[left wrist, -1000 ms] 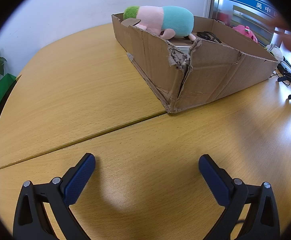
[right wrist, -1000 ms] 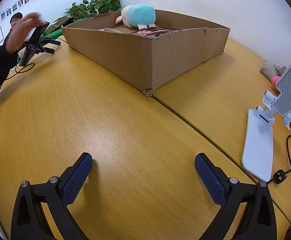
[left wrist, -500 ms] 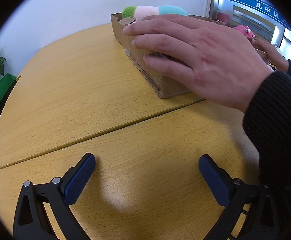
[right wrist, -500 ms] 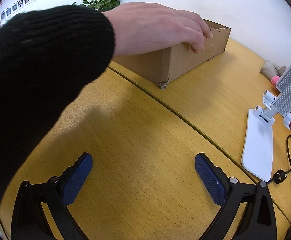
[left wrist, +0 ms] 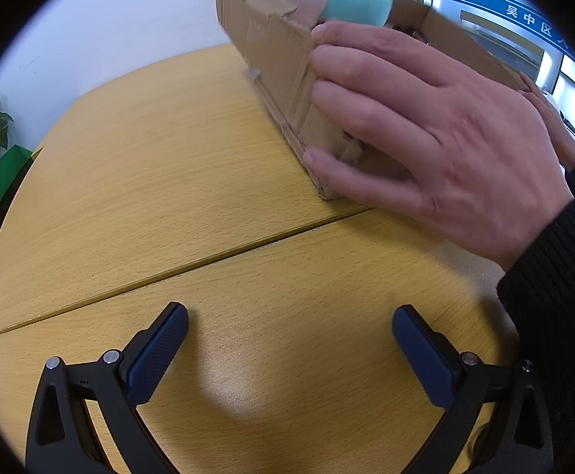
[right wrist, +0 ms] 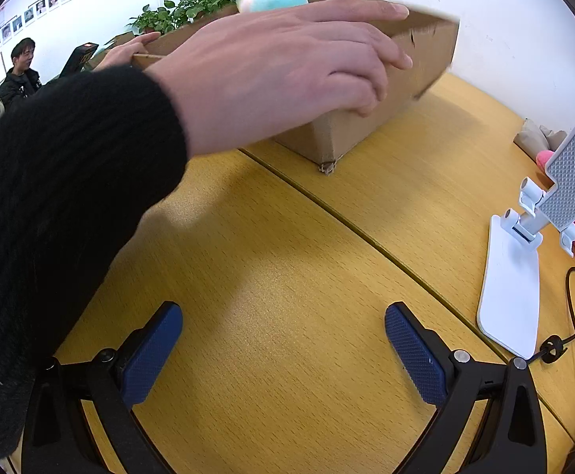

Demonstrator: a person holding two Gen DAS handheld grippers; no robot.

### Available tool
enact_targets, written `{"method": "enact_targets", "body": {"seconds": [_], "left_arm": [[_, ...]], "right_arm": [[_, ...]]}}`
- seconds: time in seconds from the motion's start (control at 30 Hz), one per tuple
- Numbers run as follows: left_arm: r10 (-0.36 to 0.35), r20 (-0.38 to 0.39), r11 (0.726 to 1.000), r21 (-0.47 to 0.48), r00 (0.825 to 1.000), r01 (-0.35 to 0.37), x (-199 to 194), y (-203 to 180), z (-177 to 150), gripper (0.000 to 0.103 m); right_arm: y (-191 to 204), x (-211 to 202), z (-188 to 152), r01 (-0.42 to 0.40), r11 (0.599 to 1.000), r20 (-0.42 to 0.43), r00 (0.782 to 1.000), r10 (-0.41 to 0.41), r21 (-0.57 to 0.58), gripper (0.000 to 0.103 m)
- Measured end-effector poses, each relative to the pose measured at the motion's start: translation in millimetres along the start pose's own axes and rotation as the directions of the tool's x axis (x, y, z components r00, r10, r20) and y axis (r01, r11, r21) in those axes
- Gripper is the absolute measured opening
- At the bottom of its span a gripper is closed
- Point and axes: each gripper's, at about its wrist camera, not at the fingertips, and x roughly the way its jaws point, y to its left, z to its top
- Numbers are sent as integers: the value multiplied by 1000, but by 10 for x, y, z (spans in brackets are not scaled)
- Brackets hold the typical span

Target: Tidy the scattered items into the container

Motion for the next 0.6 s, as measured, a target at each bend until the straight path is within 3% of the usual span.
{"method": "enact_targets", "body": {"seconds": [0.6], "left_arm": [[0, 0, 1000, -1, 1000, 0, 1, -7, -16, 103]], "right_arm": [[1, 15, 18, 2, 1000, 1, 1000, -2, 1, 103]]}}
